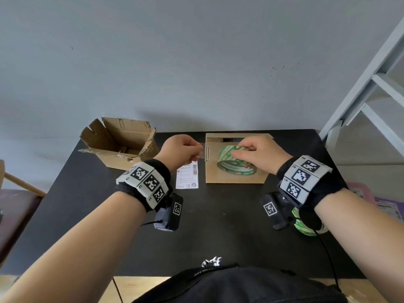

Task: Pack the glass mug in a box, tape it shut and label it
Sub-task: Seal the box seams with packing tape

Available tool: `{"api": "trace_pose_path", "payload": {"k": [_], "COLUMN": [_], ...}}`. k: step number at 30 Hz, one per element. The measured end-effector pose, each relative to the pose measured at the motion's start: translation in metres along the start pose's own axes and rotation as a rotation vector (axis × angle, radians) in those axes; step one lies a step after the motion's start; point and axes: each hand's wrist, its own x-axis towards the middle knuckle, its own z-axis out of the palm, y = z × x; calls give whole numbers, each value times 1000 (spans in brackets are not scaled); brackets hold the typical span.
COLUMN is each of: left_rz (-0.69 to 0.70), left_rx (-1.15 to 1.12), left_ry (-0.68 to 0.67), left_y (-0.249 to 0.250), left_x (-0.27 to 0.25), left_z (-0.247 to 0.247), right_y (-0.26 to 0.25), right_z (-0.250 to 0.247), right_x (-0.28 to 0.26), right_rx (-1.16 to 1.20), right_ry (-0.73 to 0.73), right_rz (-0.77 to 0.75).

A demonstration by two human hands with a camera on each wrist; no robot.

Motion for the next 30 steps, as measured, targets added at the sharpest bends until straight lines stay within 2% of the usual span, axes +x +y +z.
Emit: {"api": "trace_pose_path", "payload": {"k": [3,6,14,16,19,23,25,30], "left_rz": [-31,-37,-76,-65,-94,-123,-137,-170], "left_rx": [-30,-22,-21,12,-11,-51,-55,-52], "left_ry": [20,27,58,71,111,86,66,46], "left_y": [-4,-4,-6,-7,-10,-11,-11,-14], "left_x": [3,6,14,16,22,30,33,41], "left_z": [-2,-4,-6,-4,-2,-1,2,11], "right_y": [6,10,9,8,10,12,10,8], "right_z": [-2,-1,-9,-12,-20,-25,-27,-32], "right_x": [5,9,12,14,15,20,25,39], "right_rx": [-214,-281,-43,-145,-444,-490,-519,-663], "right_ry": [106,121,79,111,140,159,136,-41], "right_rz": [37,90,98,103,154,179,160,186]}}
